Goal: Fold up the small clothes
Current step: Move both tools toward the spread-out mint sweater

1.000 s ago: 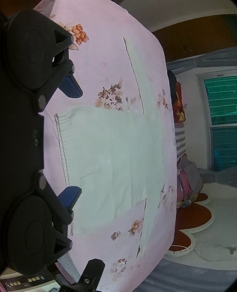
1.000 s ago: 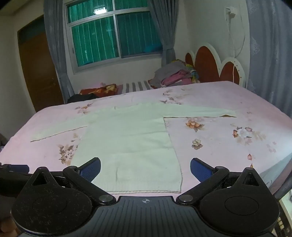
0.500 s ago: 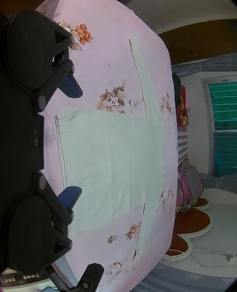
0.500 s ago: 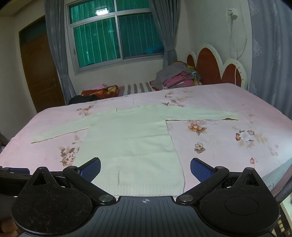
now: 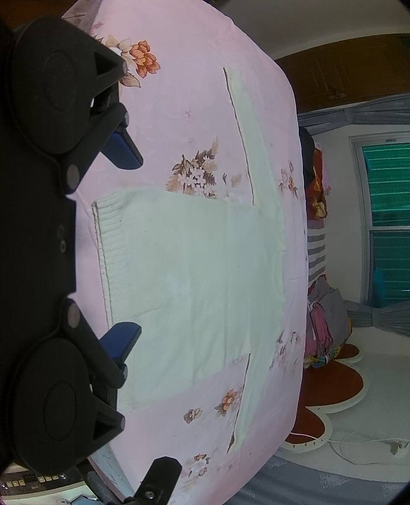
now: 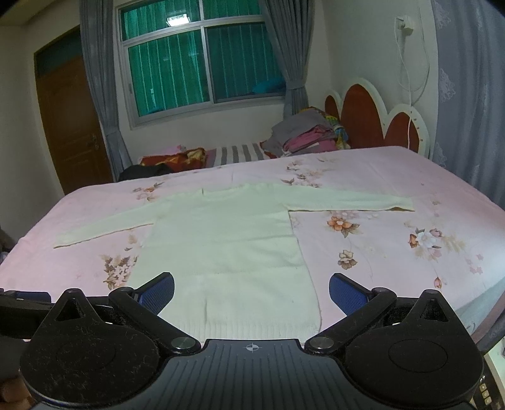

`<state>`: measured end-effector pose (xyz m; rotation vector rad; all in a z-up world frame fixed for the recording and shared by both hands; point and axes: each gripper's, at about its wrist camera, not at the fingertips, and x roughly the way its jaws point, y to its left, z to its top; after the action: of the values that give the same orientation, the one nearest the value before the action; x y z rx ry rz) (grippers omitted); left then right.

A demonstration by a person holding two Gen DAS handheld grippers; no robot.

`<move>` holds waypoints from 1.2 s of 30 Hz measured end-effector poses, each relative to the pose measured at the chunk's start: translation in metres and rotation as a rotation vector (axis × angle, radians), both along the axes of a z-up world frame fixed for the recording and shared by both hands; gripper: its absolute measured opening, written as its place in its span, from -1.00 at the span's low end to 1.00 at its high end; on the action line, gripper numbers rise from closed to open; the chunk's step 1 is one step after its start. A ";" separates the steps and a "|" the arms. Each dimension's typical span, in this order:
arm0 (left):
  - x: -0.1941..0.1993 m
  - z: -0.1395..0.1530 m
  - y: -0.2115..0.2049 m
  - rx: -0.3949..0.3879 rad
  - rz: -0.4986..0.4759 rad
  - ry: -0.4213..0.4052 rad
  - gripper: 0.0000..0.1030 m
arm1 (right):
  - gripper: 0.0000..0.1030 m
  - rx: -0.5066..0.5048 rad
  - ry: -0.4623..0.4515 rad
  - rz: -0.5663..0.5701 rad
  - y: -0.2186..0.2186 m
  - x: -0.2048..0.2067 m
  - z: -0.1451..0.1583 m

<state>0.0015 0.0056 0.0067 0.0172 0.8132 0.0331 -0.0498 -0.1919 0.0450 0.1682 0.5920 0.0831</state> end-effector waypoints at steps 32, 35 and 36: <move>0.013 -0.002 0.002 -0.006 0.014 0.020 0.99 | 1.00 -0.002 0.018 -0.013 -0.001 0.010 -0.001; 0.014 -0.003 0.000 -0.001 0.013 0.022 0.99 | 1.00 0.000 0.020 -0.015 -0.002 0.011 -0.001; 0.014 -0.003 -0.001 0.001 0.014 0.025 0.99 | 1.00 0.000 0.021 -0.014 -0.003 0.011 -0.001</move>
<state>0.0158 0.0047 0.0036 0.0126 0.8382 0.0461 -0.0387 -0.1944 0.0443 0.1738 0.6119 0.0675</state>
